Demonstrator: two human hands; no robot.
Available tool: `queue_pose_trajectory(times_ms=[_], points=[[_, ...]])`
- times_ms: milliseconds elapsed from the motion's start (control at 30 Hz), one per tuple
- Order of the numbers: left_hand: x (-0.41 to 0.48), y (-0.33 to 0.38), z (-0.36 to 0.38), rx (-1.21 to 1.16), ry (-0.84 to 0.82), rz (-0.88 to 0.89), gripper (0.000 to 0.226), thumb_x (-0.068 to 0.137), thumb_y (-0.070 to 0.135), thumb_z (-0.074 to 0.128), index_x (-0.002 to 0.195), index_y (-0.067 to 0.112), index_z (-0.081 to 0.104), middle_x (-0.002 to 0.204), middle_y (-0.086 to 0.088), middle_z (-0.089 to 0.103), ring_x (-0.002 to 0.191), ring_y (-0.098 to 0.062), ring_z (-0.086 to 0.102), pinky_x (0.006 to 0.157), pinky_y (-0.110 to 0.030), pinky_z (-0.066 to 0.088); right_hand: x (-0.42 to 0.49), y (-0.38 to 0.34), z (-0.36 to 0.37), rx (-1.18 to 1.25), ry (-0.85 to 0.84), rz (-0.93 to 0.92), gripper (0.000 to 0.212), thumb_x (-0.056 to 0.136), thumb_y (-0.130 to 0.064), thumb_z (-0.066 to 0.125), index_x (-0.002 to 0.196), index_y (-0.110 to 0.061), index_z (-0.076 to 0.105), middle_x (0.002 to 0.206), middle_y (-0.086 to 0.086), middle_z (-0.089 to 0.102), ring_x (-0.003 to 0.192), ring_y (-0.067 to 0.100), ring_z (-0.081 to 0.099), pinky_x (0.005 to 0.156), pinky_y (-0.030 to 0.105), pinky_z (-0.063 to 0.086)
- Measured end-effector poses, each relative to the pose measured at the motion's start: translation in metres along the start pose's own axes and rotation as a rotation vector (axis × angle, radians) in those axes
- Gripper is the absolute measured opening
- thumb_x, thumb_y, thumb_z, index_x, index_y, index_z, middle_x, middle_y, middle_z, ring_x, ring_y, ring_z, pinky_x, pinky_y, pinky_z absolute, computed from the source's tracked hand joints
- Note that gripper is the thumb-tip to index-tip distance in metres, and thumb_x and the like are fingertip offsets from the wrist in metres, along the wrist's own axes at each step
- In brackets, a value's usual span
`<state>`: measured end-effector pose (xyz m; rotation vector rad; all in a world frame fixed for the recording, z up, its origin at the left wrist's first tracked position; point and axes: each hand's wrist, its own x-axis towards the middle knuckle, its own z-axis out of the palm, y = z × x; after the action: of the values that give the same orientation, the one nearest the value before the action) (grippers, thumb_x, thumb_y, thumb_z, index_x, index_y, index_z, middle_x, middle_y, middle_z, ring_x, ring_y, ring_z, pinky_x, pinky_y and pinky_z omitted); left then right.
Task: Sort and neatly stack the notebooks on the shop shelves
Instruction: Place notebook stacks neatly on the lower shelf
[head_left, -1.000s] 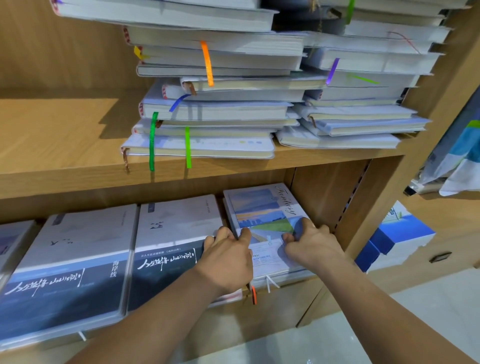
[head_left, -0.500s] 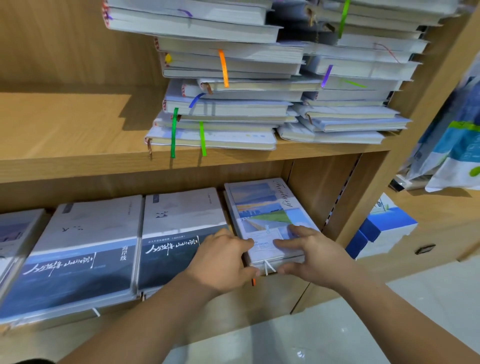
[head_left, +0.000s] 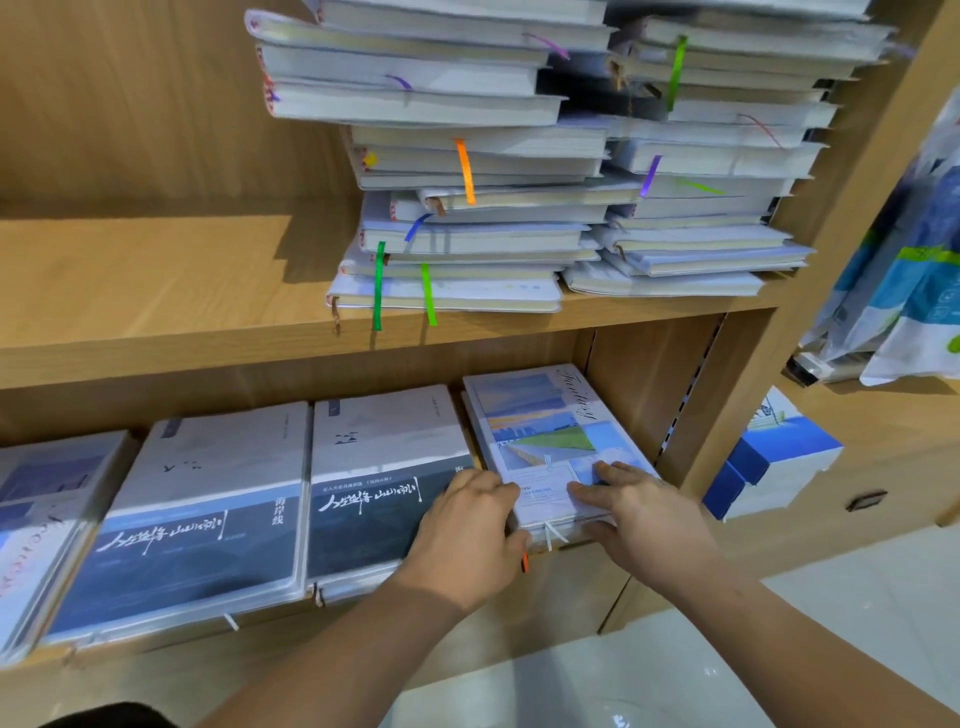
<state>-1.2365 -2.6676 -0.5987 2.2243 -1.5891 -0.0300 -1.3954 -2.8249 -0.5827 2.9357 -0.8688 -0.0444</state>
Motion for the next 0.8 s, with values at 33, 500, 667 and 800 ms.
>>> queue_pose_trajectory(times_ms=[33, 500, 667, 800], points=[[-0.005, 0.0, -0.006, -0.027, 0.005, 0.0, 0.036, 0.096, 0.039, 0.06, 0.126, 0.02, 0.063, 0.126, 0.005, 0.058, 0.124, -0.017, 0.046, 0.101, -0.037, 0.048, -0.004, -0.005, -0.007, -0.016, 0.022, 0.003, 0.039, 0.101, -0.052, 0.048, 0.139, -0.044, 0.051, 0.147, -0.009, 0.049, 0.139, 0.015, 0.042, 0.103, 0.028, 0.041], [-0.182, -0.043, -0.204, 0.074, 0.058, -0.142, 0.034, 0.092, 0.051, 0.058, 0.11, 0.024, 0.067, 0.102, 0.003, 0.068, 0.099, -0.019, 0.062, 0.081, -0.037, 0.054, -0.061, -0.223, -0.183, -0.022, 0.143, -0.342, 0.044, 0.093, -0.067, 0.05, 0.11, -0.032, 0.07, 0.104, -0.004, 0.068, 0.101, 0.022, 0.066, 0.068, 0.032, 0.041], [-0.244, -0.062, -0.316, 0.083, 0.184, -0.216, 0.035, 0.09, 0.055, 0.056, 0.105, 0.028, 0.071, 0.087, 0.007, 0.069, 0.084, -0.009, 0.062, 0.076, -0.038, 0.056, -0.055, -0.307, -0.264, 0.169, 0.212, -0.53, 0.039, 0.088, -0.069, 0.054, 0.082, -0.034, 0.069, 0.074, -0.013, 0.065, 0.07, 0.005, 0.061, 0.054, 0.027, 0.044], [-0.28, -0.1, -0.394, 0.088, 0.396, -0.309, 0.026, 0.092, 0.048, 0.06, 0.108, 0.032, 0.073, 0.089, 0.014, 0.07, 0.086, -0.007, 0.064, 0.078, -0.033, 0.055, -0.03, -0.377, -0.318, 0.294, 0.397, -0.585, 0.036, 0.086, -0.068, 0.051, 0.082, -0.037, 0.069, 0.073, -0.015, 0.065, 0.07, 0.004, 0.059, 0.051, 0.025, 0.039]])
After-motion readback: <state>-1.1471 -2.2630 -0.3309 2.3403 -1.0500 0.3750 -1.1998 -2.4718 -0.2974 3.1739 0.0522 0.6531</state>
